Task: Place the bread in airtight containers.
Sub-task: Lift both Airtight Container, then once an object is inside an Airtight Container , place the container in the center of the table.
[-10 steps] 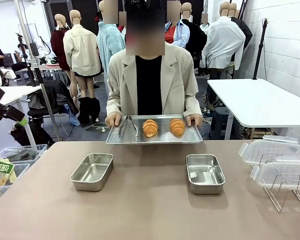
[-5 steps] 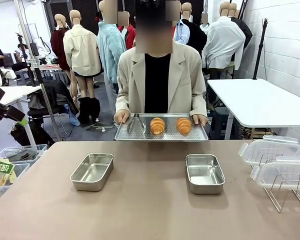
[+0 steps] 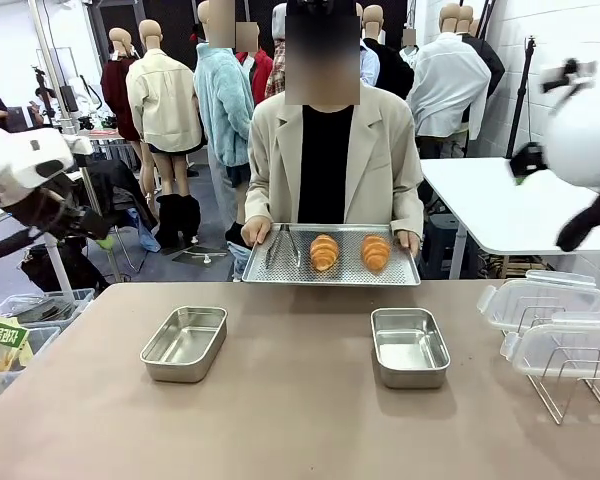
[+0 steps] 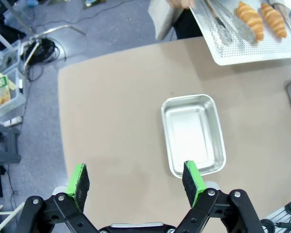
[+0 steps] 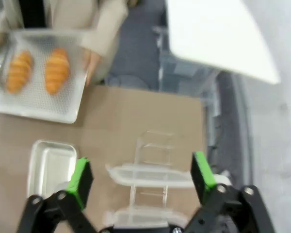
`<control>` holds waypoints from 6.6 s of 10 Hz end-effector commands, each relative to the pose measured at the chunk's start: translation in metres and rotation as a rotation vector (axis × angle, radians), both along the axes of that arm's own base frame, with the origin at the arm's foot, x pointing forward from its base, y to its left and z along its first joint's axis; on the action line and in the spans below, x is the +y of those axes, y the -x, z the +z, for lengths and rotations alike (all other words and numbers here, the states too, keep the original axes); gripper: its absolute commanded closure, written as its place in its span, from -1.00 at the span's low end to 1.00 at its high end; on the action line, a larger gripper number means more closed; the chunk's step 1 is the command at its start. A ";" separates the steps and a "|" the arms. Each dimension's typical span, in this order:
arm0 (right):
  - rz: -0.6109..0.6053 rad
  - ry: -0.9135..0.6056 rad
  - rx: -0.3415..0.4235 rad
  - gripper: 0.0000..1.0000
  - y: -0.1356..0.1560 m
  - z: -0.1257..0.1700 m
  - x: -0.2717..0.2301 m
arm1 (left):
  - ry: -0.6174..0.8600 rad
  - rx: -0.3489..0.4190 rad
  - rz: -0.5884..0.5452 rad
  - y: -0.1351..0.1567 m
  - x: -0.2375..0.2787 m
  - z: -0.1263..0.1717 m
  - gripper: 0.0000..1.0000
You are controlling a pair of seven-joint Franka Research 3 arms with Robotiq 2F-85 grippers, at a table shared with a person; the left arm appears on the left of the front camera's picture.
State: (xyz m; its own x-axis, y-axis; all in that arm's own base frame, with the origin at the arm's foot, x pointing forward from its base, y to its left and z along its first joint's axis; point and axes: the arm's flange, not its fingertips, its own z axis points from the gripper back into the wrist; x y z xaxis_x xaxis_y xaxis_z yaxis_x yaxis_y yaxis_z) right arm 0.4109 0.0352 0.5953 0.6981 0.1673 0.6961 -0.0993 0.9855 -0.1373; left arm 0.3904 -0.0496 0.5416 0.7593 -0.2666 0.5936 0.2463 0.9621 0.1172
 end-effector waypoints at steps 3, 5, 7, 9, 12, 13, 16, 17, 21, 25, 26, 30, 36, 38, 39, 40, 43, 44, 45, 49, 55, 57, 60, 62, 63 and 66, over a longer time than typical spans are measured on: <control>0.088 0.044 0.411 -1.00 -0.028 -0.050 0.104 | 0.094 0.147 0.091 -0.011 -0.014 -0.036 -1.00; 0.116 -0.010 0.528 -1.00 -0.027 -0.083 0.125 | 0.151 0.213 0.094 -0.018 -0.018 -0.065 -1.00; 0.132 0.041 0.492 -1.00 -0.020 -0.090 0.127 | 0.100 0.184 0.084 -0.015 -0.015 -0.059 -1.00; 0.132 0.041 0.492 -1.00 -0.020 -0.090 0.127 | 0.100 0.184 0.084 -0.015 -0.015 -0.059 -1.00; 0.169 0.006 0.553 -1.00 -0.034 -0.106 0.132 | 0.131 0.238 0.073 -0.026 -0.019 -0.078 -1.00; 0.172 -0.008 0.583 -1.00 -0.047 -0.121 0.134 | 0.153 0.251 0.048 -0.035 -0.021 -0.088 -1.00; 0.145 -0.051 0.676 -1.00 -0.068 -0.168 0.132 | 0.106 0.329 0.083 -0.059 -0.024 -0.120 -1.00; 0.142 -0.060 0.683 -1.00 -0.070 -0.178 0.126 | 0.115 0.360 0.084 -0.066 -0.020 -0.131 -1.00; 0.078 -0.037 0.764 -1.00 -0.076 -0.226 0.122 | 0.133 0.443 0.084 -0.095 -0.018 -0.176 -1.00; 0.020 0.012 0.718 -1.00 -0.088 -0.263 0.135 | 0.066 0.528 0.054 -0.133 -0.034 -0.210 -1.00; -0.005 0.035 0.720 -1.00 -0.089 -0.269 0.138 | 0.059 0.549 0.054 -0.134 -0.039 -0.220 -1.00; -0.035 0.062 0.718 -0.60 -0.096 -0.278 0.141 | 0.062 0.589 0.052 -0.133 -0.039 -0.233 -0.35; -0.058 0.055 0.728 1.00 -0.098 -0.278 0.145 | 0.061 0.584 0.044 -0.127 -0.038 -0.225 1.00; -0.098 0.066 0.733 1.00 -0.100 -0.276 0.145 | 0.066 0.573 0.040 -0.122 -0.039 -0.218 1.00; -0.116 0.064 0.742 1.00 -0.101 -0.276 0.144 | 0.067 0.573 0.036 -0.121 -0.040 -0.216 1.00; -0.140 0.066 0.751 1.00 -0.103 -0.274 0.144 | 0.070 0.579 0.029 -0.119 -0.041 -0.215 1.00; -0.229 0.148 0.844 1.00 -0.116 -0.264 0.153 | 0.087 0.557 0.066 -0.113 -0.035 -0.207 1.00; -0.240 0.276 0.802 1.00 -0.125 -0.258 0.171 | 0.066 0.578 0.043 -0.122 -0.044 -0.219 1.00; -0.177 0.070 0.804 1.00 -0.102 -0.265 0.139 | 0.066 0.578 0.043 -0.122 -0.044 -0.219 1.00; -0.177 0.070 0.804 1.00 -0.102 -0.265 0.139 | 0.066 0.578 0.043 -0.122 -0.044 -0.219 1.00; -0.233 -0.002 0.741 1.00 -0.092 -0.227 0.124 | -0.062 0.567 0.128 -0.105 -0.084 -0.178 1.00; -0.386 -0.092 0.660 1.00 -0.094 -0.181 0.108 | -0.063 0.506 0.174 -0.090 -0.107 -0.126 1.00; -0.417 -0.132 0.719 1.00 -0.113 -0.147 0.108 | -0.053 0.464 0.196 -0.090 -0.121 -0.082 1.00; -0.437 -0.100 0.761 1.00 -0.129 -0.143 0.111 | 0.025 0.488 0.206 -0.095 -0.123 -0.080 1.00; -0.397 -0.114 0.703 1.00 -0.108 -0.142 0.099 | -0.049 0.464 0.180 -0.084 -0.122 -0.075 1.00; -0.397 -0.114 0.703 1.00 -0.108 -0.142 0.099 | -0.049 0.464 0.180 -0.084 -0.122 -0.075 1.00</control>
State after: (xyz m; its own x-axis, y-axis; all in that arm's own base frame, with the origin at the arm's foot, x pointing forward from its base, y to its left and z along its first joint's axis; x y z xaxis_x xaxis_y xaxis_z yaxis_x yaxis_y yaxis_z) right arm 0.5230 0.1372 0.4530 0.9704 -0.2364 0.0485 0.2397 0.9675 -0.0802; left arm 0.4773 -0.1734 0.4629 0.9796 -0.1181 0.1624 0.1088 0.9919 0.0649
